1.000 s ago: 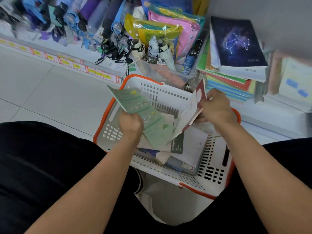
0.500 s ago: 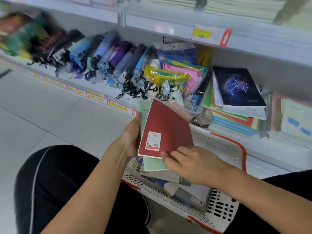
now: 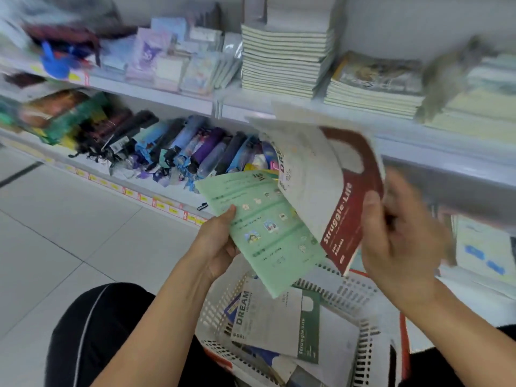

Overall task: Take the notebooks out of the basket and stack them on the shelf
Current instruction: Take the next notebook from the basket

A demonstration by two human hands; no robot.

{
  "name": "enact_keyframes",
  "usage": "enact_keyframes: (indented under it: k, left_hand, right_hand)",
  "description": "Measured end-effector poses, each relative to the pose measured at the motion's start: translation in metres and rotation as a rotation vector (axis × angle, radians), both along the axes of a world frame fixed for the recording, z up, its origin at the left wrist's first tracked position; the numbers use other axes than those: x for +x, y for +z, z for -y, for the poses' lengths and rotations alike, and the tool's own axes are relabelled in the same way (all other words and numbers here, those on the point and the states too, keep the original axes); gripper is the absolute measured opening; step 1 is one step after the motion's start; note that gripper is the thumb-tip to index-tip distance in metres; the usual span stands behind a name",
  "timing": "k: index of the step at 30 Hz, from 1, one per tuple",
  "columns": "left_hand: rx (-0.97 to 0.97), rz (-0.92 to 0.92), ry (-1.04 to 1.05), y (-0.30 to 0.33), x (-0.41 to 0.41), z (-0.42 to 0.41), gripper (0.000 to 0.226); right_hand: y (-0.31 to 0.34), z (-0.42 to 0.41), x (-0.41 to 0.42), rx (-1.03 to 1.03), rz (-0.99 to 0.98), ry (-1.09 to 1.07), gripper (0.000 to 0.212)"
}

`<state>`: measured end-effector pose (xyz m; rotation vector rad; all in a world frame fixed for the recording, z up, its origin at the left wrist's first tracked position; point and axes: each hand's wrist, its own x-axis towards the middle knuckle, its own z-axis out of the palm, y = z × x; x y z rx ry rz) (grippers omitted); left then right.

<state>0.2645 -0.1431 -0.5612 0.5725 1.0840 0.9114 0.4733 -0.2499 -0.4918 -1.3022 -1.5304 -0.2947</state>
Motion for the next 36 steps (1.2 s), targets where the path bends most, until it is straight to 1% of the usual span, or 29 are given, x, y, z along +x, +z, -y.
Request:
enact_keyframes:
  k: [2,3,4,5,6,8,10,11,13,14,15,17,19,20,22,23,24,25,26,28,30,32,34,36]
  left_hand:
    - [0.022,0.010,0.036,0.004,0.004,0.005,0.027]
    - [0.025,0.037,0.045,0.007,0.007,0.008,0.028]
    - [0.031,0.080,0.055,0.012,0.012,0.011,0.031]
    - [0.040,0.134,0.070,0.018,0.017,0.014,0.034]
    - [0.050,0.189,0.086,0.024,0.022,0.017,0.038]
    - [0.082,0.270,0.096,0.041,0.033,0.022,0.049]
    - [0.142,0.265,0.085,0.056,0.040,0.024,0.060]
    - [0.179,0.232,0.063,0.062,0.043,0.025,0.058]
    - [0.247,0.172,0.034,0.071,0.045,0.023,0.036]
    - [0.269,0.151,0.039,0.075,0.044,0.022,0.030]
    - [0.291,0.132,0.045,0.079,0.042,0.020,0.029]
    - [0.350,0.101,0.024,0.090,0.035,0.012,0.031]
    - [0.405,0.083,-0.040,0.109,0.028,-0.001,0.030]
    - [0.428,0.072,-0.081,0.120,0.028,-0.010,0.031]
    - [0.451,0.040,-0.168,0.142,0.036,-0.028,0.033]
    - [0.463,0.035,-0.207,0.152,0.044,-0.036,0.035]
    - [0.478,0.034,-0.241,0.162,0.054,-0.043,0.038]
    - [0.492,0.028,-0.266,0.171,0.066,-0.050,0.040]
    - [0.509,0.025,-0.285,0.178,0.077,-0.057,0.040]
    - [0.519,-0.002,-0.324,0.189,0.098,-0.069,0.035]
    - [0.492,-0.145,-0.429,0.194,0.114,-0.073,0.028]
    - [0.522,-0.322,-0.531,0.190,0.129,-0.078,0.023]
    - [0.546,-0.335,-0.484,0.184,0.146,-0.090,0.018]
    - [0.496,-0.271,-0.369,0.179,0.163,-0.111,0.014]
  right_hand:
    - [0.021,0.001,-0.002,0.098,-0.431,0.102,0.026]
    - [0.026,0.000,-0.005,0.090,-0.639,0.164,0.026]
    - [0.029,0.000,-0.010,0.061,-0.804,0.205,0.026]
    - [0.027,-0.001,-0.015,0.021,-0.898,0.212,0.022]
    - [0.021,-0.002,-0.020,-0.036,-0.948,0.202,0.019]
    - [0.006,-0.002,-0.029,-0.150,-1.022,0.177,0.017]
    - [-0.006,-0.003,-0.033,-0.217,-1.067,0.189,0.017]
    - [-0.008,-0.004,-0.033,-0.244,-1.061,0.194,0.016]
    - [-0.005,-0.004,-0.032,-0.308,-1.042,0.208,0.013]
    - [-0.001,-0.003,-0.030,-0.348,-1.053,0.218,0.013]
    - [0.003,-0.002,-0.026,-0.392,-1.055,0.221,0.014]
    - [0.015,-0.004,-0.006,-0.484,-1.001,0.176,0.026]
    - [0.032,-0.010,0.027,-0.562,-0.985,0.119,0.045]
    - [0.045,-0.012,0.043,-0.625,-1.017,0.144,0.048]
    - [0.073,-0.016,0.064,-0.834,-1.058,0.322,0.047]
    - [0.084,-0.017,0.069,-0.938,-1.038,0.413,0.048]
    - [0.091,-0.019,0.071,-0.987,-1.022,0.470,0.044]
    - [0.097,-0.021,0.071,-0.974,-1.032,0.492,0.036]
    - [0.099,-0.025,0.071,-0.912,-1.060,0.470,0.028]
    - [0.102,-0.037,0.076,-0.752,-1.134,0.401,0.024]
    - [0.107,-0.051,0.087,-0.603,-1.284,0.371,0.023]
    - [0.113,-0.068,0.102,-0.518,-1.379,0.335,0.021]
    - [0.120,-0.087,0.117,-0.496,-1.392,0.293,0.021]
    - [0.129,-0.106,0.129,-0.506,-1.378,0.287,0.023]
